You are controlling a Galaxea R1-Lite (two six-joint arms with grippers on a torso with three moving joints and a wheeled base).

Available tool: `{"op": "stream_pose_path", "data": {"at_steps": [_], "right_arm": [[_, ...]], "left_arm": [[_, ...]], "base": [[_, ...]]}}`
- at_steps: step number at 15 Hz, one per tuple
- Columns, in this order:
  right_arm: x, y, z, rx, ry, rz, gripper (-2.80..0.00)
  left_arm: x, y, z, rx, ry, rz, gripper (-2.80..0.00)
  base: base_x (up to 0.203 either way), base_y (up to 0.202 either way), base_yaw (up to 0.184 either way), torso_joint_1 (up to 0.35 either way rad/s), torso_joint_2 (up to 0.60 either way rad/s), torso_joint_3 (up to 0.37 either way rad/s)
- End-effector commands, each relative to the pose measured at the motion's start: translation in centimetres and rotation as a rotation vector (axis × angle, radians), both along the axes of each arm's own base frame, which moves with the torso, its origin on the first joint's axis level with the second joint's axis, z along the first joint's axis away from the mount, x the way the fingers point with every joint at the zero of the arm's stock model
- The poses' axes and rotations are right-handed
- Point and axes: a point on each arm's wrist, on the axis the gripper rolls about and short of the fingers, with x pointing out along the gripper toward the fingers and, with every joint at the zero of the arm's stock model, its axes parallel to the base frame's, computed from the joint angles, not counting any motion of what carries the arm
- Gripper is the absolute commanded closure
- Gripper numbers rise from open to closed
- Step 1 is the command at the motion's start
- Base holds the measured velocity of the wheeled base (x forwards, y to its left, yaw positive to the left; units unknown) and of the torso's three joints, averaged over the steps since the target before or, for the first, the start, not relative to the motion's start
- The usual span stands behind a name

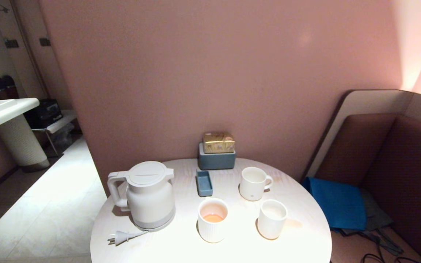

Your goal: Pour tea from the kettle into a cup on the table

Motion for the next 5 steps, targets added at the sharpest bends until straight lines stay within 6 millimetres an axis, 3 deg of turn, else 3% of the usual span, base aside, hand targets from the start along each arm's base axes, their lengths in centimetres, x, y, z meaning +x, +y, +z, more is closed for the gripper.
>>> {"op": "stream_pose_path", "data": {"at_steps": [1, 5], "right_arm": [[0.01, 0.0, 0.0, 0.0, 0.001, 0.0, 0.0], [0.01, 0.0, 0.0, 0.0, 0.001, 0.0, 0.0]], "left_arm": [[0.0, 0.0, 0.0, -0.001, 0.0, 0.0, 0.0], [0.0, 0.0, 0.0, -0.001, 0.0, 0.0, 0.0]], "base": [[0.0, 0.0, 0.0, 0.0, 0.0, 0.0], [0.0, 0.0, 0.0, 0.0, 0.0, 0.0]]}}
